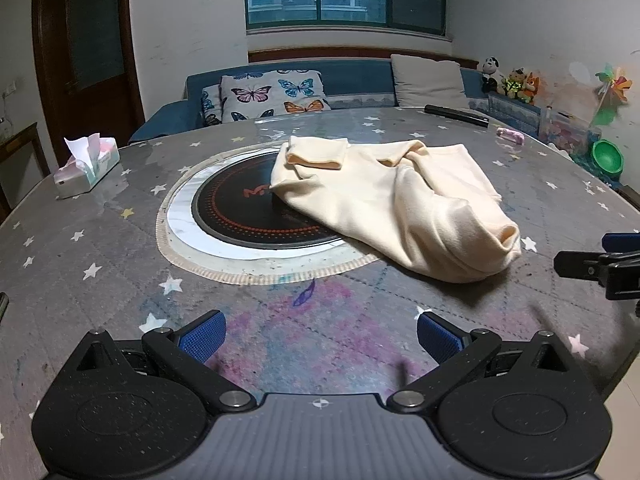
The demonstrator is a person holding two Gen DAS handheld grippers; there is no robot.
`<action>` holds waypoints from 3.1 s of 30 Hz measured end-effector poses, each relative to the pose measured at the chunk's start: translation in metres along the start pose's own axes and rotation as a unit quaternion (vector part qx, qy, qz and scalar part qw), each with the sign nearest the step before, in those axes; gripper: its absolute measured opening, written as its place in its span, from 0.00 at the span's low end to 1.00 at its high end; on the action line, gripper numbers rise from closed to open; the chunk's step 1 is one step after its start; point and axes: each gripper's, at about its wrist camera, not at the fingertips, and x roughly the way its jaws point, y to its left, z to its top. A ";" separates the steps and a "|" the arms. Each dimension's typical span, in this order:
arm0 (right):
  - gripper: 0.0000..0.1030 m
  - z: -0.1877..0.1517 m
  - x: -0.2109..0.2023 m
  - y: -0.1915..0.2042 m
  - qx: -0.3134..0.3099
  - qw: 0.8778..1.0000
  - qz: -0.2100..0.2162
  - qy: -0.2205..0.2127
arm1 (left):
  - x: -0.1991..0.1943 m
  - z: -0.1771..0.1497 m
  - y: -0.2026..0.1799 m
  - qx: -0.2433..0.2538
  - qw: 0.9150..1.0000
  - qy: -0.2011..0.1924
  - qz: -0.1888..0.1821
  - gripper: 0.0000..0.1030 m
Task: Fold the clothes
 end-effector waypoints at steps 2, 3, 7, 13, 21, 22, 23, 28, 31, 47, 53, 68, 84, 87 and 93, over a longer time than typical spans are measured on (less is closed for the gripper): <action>1.00 -0.001 -0.001 0.001 -0.001 1.000 0.000 0.000 | -0.001 -0.001 -0.001 0.002 1.000 -0.001 0.000 1.00; 1.00 -0.001 -0.001 0.002 -0.001 1.000 0.001 0.000 | -0.001 -0.001 -0.002 0.002 1.000 -0.001 -0.001 1.00; 1.00 -0.003 -0.002 0.005 -0.003 1.000 0.001 -0.001 | -0.002 -0.003 -0.005 0.005 1.000 -0.003 -0.001 1.00; 1.00 -0.004 -0.004 0.009 -0.006 1.000 0.003 -0.002 | -0.001 0.002 -0.003 -0.001 1.000 0.011 -0.011 1.00; 1.00 -0.004 -0.002 0.009 -0.009 1.000 0.009 0.001 | 0.001 0.005 -0.005 0.002 1.000 0.016 -0.012 1.00; 1.00 -0.003 -0.002 0.010 -0.010 1.000 0.009 0.002 | 0.001 0.005 -0.005 0.003 1.000 0.017 -0.012 1.00; 1.00 -0.003 -0.001 0.010 -0.010 1.000 0.008 0.002 | 0.002 0.005 -0.005 0.003 1.000 0.017 -0.012 1.00; 1.00 -0.001 0.001 0.010 -0.011 1.000 0.010 0.004 | 0.005 0.006 -0.004 0.003 1.000 0.021 -0.010 1.00; 1.00 0.000 0.003 0.011 -0.013 1.000 0.010 0.006 | 0.007 0.007 -0.004 0.003 1.000 0.022 -0.010 1.00; 1.00 0.009 0.014 0.013 -0.020 1.000 0.011 0.012 | 0.017 0.015 -0.002 0.004 1.000 0.026 -0.011 1.00; 1.00 0.011 0.017 0.014 -0.022 1.000 0.011 0.013 | 0.020 0.016 -0.001 0.003 1.000 0.028 -0.011 1.00; 1.00 0.021 0.022 0.013 -0.034 0.999 0.008 0.011 | 0.022 0.036 0.005 0.000 1.000 0.012 -0.004 1.00; 0.96 0.071 0.053 -0.006 -0.043 0.999 0.013 0.002 | 0.072 0.117 -0.030 0.047 0.997 -0.003 -0.067 0.73; 0.93 0.083 0.062 -0.016 -0.033 0.999 0.016 0.004 | 0.096 0.126 -0.038 0.058 0.995 0.018 -0.079 0.61; 0.85 0.107 0.087 -0.028 -0.028 0.999 0.028 0.011 | 0.131 0.128 -0.041 0.062 0.992 0.050 -0.103 0.14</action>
